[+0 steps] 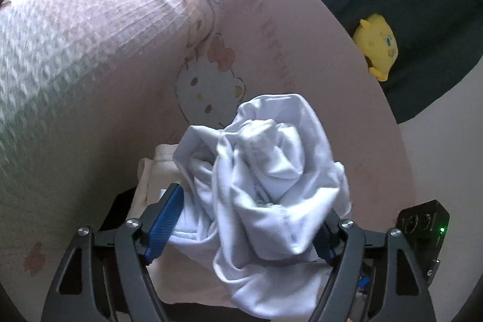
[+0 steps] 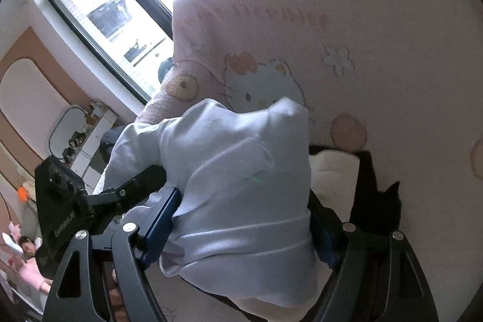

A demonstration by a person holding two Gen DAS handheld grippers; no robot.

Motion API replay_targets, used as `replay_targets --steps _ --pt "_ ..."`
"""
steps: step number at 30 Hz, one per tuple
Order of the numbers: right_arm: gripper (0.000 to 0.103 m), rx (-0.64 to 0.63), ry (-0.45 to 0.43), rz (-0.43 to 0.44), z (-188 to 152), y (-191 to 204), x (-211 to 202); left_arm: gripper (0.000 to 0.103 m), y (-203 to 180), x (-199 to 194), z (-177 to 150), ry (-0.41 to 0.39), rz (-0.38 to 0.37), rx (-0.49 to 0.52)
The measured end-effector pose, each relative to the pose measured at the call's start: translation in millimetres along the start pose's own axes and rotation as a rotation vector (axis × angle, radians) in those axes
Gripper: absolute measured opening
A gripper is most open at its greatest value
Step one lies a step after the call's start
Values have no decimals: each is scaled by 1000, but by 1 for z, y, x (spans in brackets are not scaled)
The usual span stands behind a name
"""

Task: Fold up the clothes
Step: 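Lower the white bundle onto the cream folded cloth and open both grippers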

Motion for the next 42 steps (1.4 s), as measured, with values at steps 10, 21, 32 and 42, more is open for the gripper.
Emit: replay_targets --steps 10,21,32,42 --pt "81 53 -125 -46 39 -10 -39 74 -42 -33 36 -166 44 215" --pt "47 -167 -23 -134 23 7 -1 30 2 0 18 -82 209 209" --pt "71 -172 -66 -134 12 5 -9 40 0 -8 14 -134 203 190" --pt "80 -119 -86 -76 32 4 -27 72 -13 -20 39 -92 110 117"
Point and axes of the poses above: each gripper's, at about its wrist camera, not at the fingertips, and x roughly the way its jaws point, y to its left, z to its top, the point moved 1 cm from there along x, roughly the way its jaws point, and after that the axes turned 11 degrees about -y, right-handed, at the moved point
